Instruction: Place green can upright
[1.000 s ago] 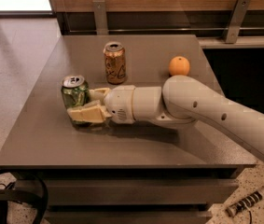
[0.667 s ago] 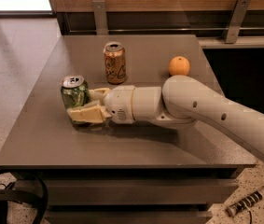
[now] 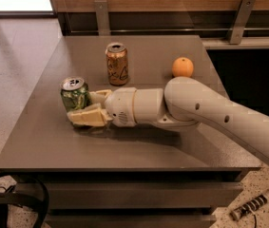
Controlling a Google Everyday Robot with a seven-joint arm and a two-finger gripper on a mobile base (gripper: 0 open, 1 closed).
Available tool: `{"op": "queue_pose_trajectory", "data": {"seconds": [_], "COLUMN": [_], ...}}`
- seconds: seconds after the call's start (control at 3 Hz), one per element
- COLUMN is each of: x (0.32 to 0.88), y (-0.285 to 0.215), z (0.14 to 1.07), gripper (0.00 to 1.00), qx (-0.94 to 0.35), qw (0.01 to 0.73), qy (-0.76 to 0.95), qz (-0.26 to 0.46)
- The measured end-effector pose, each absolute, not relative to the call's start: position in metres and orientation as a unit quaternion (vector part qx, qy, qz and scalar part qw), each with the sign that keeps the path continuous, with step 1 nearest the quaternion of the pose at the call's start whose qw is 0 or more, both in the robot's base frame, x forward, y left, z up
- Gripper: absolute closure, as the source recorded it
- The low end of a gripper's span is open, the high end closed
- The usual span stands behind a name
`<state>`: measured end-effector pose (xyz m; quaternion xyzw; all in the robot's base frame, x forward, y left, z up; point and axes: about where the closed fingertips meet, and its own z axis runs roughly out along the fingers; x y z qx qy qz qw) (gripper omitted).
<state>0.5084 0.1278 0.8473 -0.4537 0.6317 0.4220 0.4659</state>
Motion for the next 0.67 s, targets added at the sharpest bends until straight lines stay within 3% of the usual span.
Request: {"op": "queue_pose_trajectory", "data": {"seconds": [0.33, 0.67], "x": [0.5072, 0.5072], "y": [0.13, 0.13], "z": [0.8478, 0.8478], "gripper": [0.0, 0.0], "qx": [-0.455, -0.455], "qw": [0.465, 0.465], "qy": [0.631, 0.631], "qz": [0.423, 0.423]}}
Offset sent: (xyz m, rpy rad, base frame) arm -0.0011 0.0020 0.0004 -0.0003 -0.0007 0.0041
